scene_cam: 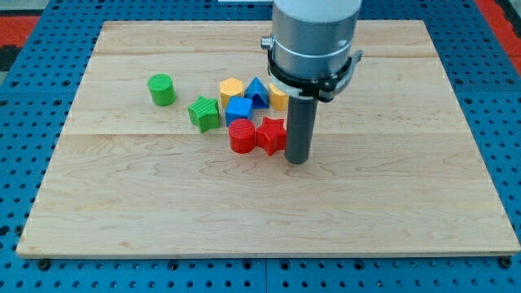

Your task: Move the red star to the top right of the red circle

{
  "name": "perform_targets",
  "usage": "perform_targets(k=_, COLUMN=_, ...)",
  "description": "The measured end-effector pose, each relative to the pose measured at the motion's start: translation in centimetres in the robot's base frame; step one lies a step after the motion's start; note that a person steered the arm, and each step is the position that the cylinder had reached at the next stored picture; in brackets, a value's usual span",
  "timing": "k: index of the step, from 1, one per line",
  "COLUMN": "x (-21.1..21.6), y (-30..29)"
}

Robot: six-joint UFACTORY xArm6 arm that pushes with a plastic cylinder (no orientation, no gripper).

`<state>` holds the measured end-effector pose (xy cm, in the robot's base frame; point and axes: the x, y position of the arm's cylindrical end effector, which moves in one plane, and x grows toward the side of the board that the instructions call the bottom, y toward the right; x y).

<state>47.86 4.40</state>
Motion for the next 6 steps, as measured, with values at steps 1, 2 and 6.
perform_targets(k=1, x=-1.8, y=-0.2)
perform_targets(k=2, x=-3.0, y=-1.6)
perform_targets(k=6, x=-11.1, y=-1.9)
